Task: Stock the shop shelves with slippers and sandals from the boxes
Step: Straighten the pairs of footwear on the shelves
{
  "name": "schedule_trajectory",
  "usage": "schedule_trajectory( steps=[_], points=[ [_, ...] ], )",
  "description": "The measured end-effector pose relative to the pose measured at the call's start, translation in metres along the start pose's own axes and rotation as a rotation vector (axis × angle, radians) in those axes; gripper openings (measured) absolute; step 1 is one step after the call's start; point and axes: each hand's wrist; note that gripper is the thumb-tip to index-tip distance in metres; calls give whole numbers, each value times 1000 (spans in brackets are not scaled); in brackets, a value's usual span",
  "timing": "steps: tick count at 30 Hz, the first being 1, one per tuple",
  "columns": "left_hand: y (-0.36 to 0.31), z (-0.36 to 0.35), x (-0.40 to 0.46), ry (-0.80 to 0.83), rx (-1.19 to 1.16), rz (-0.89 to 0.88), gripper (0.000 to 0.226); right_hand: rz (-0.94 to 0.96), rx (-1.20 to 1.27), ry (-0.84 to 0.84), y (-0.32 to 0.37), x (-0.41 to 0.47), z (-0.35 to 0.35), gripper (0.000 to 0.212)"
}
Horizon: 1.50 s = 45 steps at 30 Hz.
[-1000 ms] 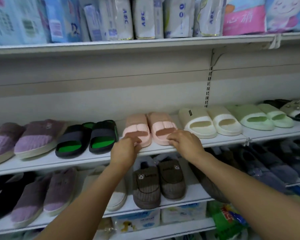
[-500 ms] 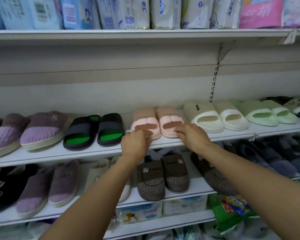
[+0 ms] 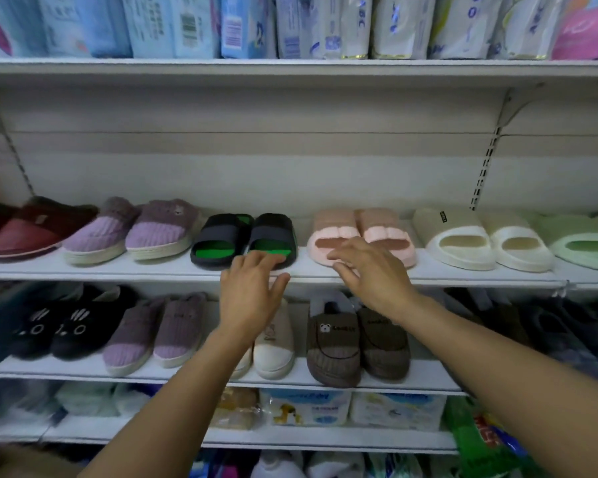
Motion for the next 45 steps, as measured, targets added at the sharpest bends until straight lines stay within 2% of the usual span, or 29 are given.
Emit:
schedule_trajectory(
  steps=[4,8,12,17,19,27,35,45],
  points=[
    [54,18,-2,-35,-22,71,34,-2,-1,63,36,19,-20,28],
    [99,30,11,-15,-42,61,34,-38,-44,117,69,39,-40,36],
    [126,35,25,66,-81,-35,34,-178,-85,127,95,56,-59,39],
    [147,31,43,207,-111,-155,33,-331,-100,91,113,69,-79,31],
    [154,29,49,209,-105,-187,31,-373,-99,61,116,70,-83,29],
    [156,26,53,177,-71,-207,28,-438,-113,14,125,70,-91,23],
    [150,25,58,210,-147,-140,29,-424,-97,43,120,73,-88,25],
    [139,23,62,207,-107,-103,29,-384,-69,75,111,80,-87,24]
  ],
)
Point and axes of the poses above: each hand's wrist, its own x-axis towards the middle knuckle, its own z-axis out of the back of the hand, y = z × x, and after that the axes turned 1 degree about y, right-handed
